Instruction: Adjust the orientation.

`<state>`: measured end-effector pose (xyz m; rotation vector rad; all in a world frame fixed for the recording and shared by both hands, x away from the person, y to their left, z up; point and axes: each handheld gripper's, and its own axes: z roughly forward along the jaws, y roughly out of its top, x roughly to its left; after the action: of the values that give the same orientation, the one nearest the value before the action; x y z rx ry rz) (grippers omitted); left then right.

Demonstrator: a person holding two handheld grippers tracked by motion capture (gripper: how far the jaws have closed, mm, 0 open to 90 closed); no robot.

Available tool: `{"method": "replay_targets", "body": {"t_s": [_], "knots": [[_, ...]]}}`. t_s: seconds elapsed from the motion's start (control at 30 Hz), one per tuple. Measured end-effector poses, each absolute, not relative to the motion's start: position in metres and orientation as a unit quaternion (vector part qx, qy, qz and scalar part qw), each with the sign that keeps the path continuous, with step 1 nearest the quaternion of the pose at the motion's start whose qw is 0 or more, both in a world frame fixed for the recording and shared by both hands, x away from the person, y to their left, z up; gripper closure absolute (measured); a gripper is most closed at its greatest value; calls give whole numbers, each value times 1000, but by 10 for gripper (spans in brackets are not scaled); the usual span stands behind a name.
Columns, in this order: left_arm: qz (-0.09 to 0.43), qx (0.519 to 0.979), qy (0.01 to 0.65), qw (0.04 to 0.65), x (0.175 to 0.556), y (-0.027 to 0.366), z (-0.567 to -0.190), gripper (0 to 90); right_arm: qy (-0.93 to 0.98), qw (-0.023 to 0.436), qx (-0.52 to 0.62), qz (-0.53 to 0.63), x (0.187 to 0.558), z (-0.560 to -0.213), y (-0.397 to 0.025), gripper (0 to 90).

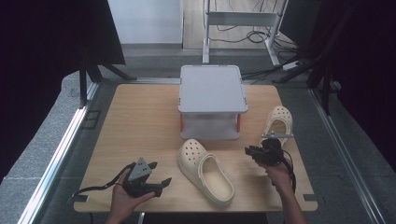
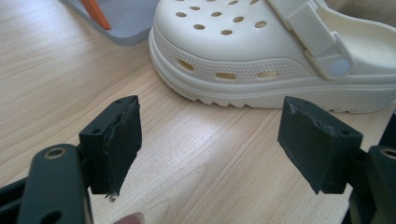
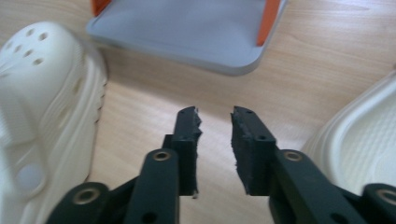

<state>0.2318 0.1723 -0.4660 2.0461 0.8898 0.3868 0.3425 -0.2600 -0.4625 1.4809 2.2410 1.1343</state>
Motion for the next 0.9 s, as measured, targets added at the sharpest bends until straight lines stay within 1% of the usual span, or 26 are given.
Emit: {"method": "replay_targets", "body": {"t_s": [0.03,0.1,0.2,0.23,0.33,0.37,0.43,0.47,0.6,0.67,0.77,0.9], "knots": [[156,819,356,423,232,173,-466,221,764,113,508,381,350,-464,-258,785],[157,819,356,423,232,173,-466,221,767,121,512,367,355,-468,-256,808],[157,818,356,424,232,173,-466,221,769,120,515,361,359,-473,-255,835],[156,818,356,424,232,173,-466,221,769,125,520,350,363,-477,-255,859],[156,818,356,424,232,173,-466,221,766,133,530,339,366,-481,-258,876],[156,818,355,424,232,173,-466,221,761,144,542,326,369,-487,-264,900],[157,818,356,424,231,173,-465,221,759,143,544,328,368,-488,-268,900],[157,818,356,424,231,173,-465,221,755,128,547,339,366,-489,-272,900],[158,817,355,426,230,175,-464,220,757,129,545,336,361,-489,-274,900],[159,816,356,426,230,175,-463,220,755,123,547,340,358,-489,-277,900],[159,817,355,426,230,175,-464,220,749,125,553,342,352,-488,-286,900],[157,818,354,425,231,174,-465,220,739,113,564,350,343,-488,-303,900]]}}
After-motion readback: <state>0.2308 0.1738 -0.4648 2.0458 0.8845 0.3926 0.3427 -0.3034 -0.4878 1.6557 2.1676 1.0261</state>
